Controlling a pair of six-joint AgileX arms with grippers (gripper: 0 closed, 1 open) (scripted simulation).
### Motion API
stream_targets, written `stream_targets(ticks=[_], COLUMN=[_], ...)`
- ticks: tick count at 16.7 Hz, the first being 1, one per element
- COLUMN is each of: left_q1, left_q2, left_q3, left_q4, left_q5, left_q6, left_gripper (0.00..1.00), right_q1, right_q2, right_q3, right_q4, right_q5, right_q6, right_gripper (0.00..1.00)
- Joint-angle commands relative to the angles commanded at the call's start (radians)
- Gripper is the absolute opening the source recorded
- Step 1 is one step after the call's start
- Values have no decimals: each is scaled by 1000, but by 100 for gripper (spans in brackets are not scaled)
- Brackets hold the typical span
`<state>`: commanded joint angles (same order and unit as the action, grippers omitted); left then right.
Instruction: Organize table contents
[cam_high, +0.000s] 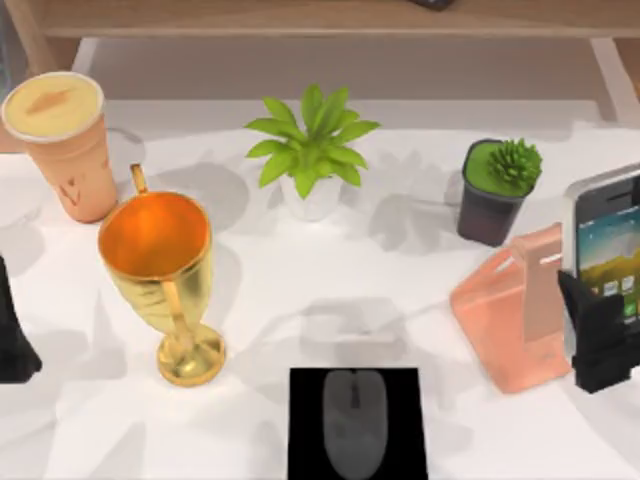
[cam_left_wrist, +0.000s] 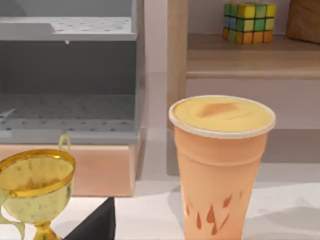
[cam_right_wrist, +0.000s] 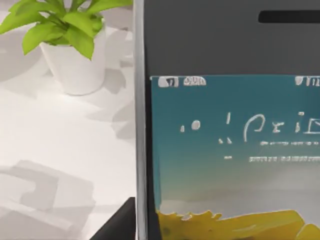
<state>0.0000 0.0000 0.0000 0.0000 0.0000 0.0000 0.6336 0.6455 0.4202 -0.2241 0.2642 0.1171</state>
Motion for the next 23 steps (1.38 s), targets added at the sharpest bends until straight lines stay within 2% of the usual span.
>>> stream_targets(ticks=[6, 12, 18, 23], left_q1=[0, 0, 0, 0], left_q2=[0, 0, 0, 0], left_q3=[0, 0, 0, 0], left_q4=[0, 0, 0, 0], left_q5=[0, 0, 0, 0], left_q6=[0, 0, 0, 0], left_gripper=[100, 100, 100, 100], right_q1=[-12, -50, -69, -74], right_q2=[-9, 12, 256, 288], right_q3=[26, 153, 15, -17], right_q4=[30, 268, 303, 312], right_q5=[-16, -89, -76, -65], right_q6=[-3, -31, -32, -28], right_gripper=[0, 0, 0, 0])
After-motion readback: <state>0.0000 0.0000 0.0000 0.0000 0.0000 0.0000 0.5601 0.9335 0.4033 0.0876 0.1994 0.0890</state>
